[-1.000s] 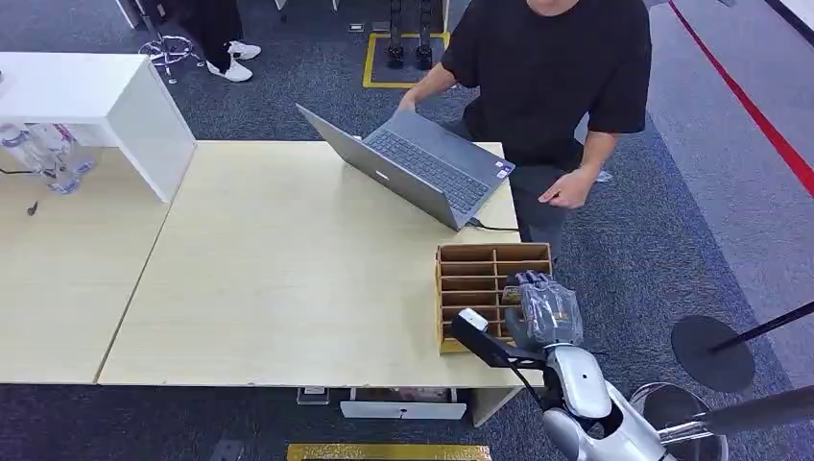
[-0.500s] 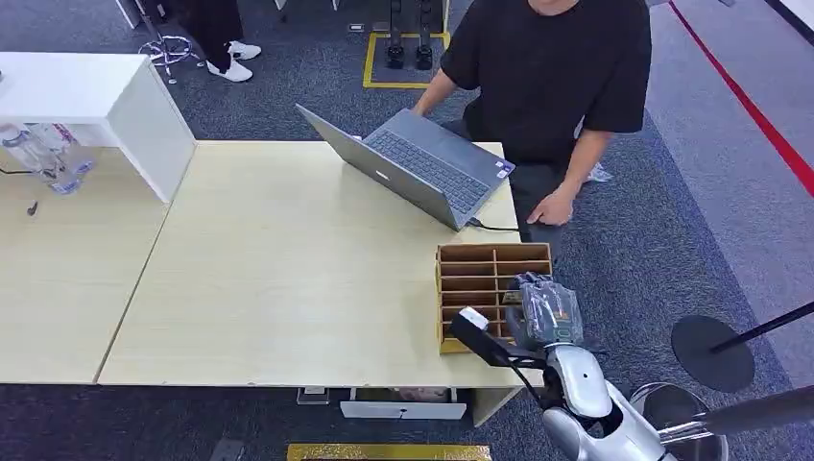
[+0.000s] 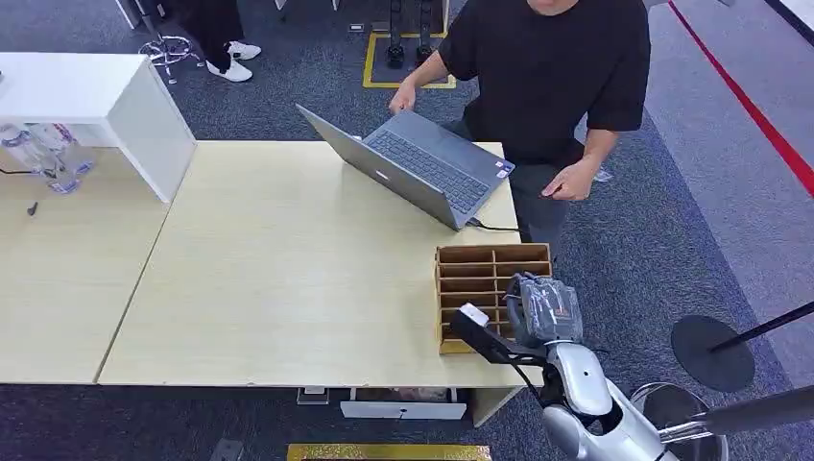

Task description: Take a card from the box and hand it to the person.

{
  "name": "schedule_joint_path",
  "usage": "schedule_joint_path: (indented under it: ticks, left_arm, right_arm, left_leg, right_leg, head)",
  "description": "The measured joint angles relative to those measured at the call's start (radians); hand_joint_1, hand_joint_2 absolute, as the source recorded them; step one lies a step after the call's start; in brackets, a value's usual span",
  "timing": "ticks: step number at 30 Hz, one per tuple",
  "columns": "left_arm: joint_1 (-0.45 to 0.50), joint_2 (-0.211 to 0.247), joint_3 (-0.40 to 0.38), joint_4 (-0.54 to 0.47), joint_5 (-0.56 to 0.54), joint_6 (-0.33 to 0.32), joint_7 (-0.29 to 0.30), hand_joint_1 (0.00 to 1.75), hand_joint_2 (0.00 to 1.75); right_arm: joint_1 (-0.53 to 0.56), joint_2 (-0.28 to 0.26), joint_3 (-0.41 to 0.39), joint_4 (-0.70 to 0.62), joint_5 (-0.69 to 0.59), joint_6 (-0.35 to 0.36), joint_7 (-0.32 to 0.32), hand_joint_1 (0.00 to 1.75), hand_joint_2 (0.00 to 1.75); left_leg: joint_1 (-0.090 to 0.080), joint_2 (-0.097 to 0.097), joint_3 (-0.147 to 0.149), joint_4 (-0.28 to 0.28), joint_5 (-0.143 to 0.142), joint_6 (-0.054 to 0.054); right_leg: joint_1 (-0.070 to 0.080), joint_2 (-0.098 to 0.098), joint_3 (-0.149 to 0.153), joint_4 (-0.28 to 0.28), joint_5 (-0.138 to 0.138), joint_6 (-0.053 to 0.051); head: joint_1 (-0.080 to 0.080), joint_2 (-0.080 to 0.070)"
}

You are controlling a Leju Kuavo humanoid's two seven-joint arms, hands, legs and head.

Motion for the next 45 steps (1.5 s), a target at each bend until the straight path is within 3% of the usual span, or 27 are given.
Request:
schedule_joint_path:
  ticks: [5, 27, 28, 32, 42, 45]
  left_arm:
    - [0.0, 0.0, 0.0, 0.0, 0.0, 0.0, 0.0, 0.0, 0.0]
    - [0.0, 0.0, 0.0, 0.0, 0.0, 0.024, -0.008, 0.0, 0.0]
    - [0.0, 0.0, 0.0, 0.0, 0.0, 0.028, -0.018, 0.0, 0.0]
    - [0.0, 0.0, 0.0, 0.0, 0.002, 0.032, -0.022, 0.0, 0.0]
    - [-0.001, 0.001, 0.0, 0.0, 0.0, 0.024, -0.017, 0.0, 0.0]
    - [-0.001, 0.001, 0.0, 0.0, 0.0, 0.021, -0.015, 0.0, 0.0]
  right_arm:
    - [0.0, 0.0, 0.0, 0.0, 0.017, 0.003, 0.0, 1.4, 1.75]
    - [-0.011, -0.002, 0.0, -0.101, 0.072, 0.073, 0.004, 1.4, 1.75]
    - [-0.022, -0.002, 0.001, -0.167, 0.096, 0.115, 0.006, 1.4, 1.75]
    - [-0.035, -0.009, 0.003, -0.23, 0.12, 0.164, 0.011, 1.45, 1.75]
    - [-0.051, -0.032, 0.014, -0.286, 0.137, 0.206, 0.031, 1.4, 1.75]
    - [-0.052, -0.039, 0.013, -0.286, 0.137, 0.215, 0.037, 1.48, 1.75]
  left_leg:
    - [0.0, 0.0, 0.0, 0.0, 0.0, 0.0]
    - [0.0, 0.0, 0.0, 0.0, 0.0, 0.0]
    - [0.0, 0.0, 0.0, 0.0, 0.0, 0.0]
    - [0.0, 0.0, 0.0, 0.0, 0.0, 0.0]
    - [0.0, 0.0, 0.0, 0.0, 0.0, 0.0]
    - [0.0, 0.0, 0.0, 0.0, 0.0, 0.0]
  right_leg:
    - [0.0, 0.0, 0.0, 0.0, 0.0, 0.0]
    - [0.0, 0.0, 0.0, 0.0, 0.0, 0.0]
    - [0.0, 0.0, 0.0, 0.0, 0.0, 0.0]
    - [0.0, 0.0, 0.0, 0.0, 0.0, 0.0]
    - [0.0, 0.0, 0.0, 0.0, 0.0, 0.0]
    - [0.0, 0.0, 0.0, 0.0, 0.0, 0.0]
  head:
    - [0.0, 0.0]
    - [0.0, 0.0]
    - [0.0, 0.0]
    - [0.0, 0.0]
    - [0.0, 0.0]
    - [0.0, 0.0]
